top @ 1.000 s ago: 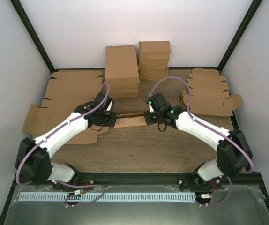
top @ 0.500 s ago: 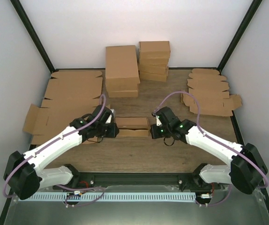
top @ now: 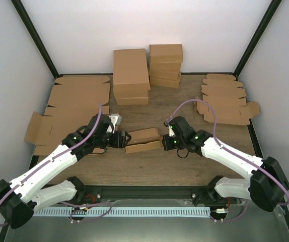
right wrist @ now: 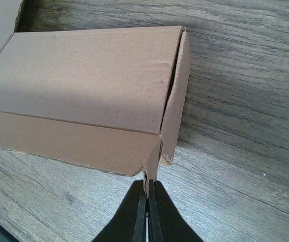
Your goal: Fold the paper box
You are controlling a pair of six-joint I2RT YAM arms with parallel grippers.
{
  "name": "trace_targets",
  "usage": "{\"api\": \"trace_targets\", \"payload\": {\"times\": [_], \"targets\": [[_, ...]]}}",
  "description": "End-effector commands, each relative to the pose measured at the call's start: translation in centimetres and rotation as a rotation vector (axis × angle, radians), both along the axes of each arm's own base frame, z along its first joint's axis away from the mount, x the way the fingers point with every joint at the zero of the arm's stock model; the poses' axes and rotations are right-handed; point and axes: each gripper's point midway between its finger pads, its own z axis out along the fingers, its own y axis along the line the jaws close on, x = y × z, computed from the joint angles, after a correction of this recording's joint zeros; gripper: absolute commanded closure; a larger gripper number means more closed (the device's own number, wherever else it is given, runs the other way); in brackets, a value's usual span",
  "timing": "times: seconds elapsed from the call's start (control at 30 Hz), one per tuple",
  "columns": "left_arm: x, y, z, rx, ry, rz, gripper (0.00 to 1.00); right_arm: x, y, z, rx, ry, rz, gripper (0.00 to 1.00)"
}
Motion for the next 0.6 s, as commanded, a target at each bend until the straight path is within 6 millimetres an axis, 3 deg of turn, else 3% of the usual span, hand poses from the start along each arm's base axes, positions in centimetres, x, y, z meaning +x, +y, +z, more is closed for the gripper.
{"api": "trace_targets", "payload": {"times": [0.0,0.1,0.2,0.57], "targets": [[-0.6,-1.5,0.7,-0.039,-0.038,-0.116,0.32,0.3,0.3,1.0,0.011,-0.042,0.015,0.99],[-0.3,-1.3,0.2,0.001,-0.064,-0.126,0.27,0.3,0.3,1.2,0.009,-0.046,0.018,0.98],[0.1,-1.8,1.0,0.007,-0.122,-0.161,0.01,0.1,0.3,1.1,0.01,-0.048,0.029,0.98],[0.8,-3.4,0.4,0.084,-0.257,-0.351,0.0,-0.2,0.2,0.3,0.006,-0.053,0.05,0.98]]}}
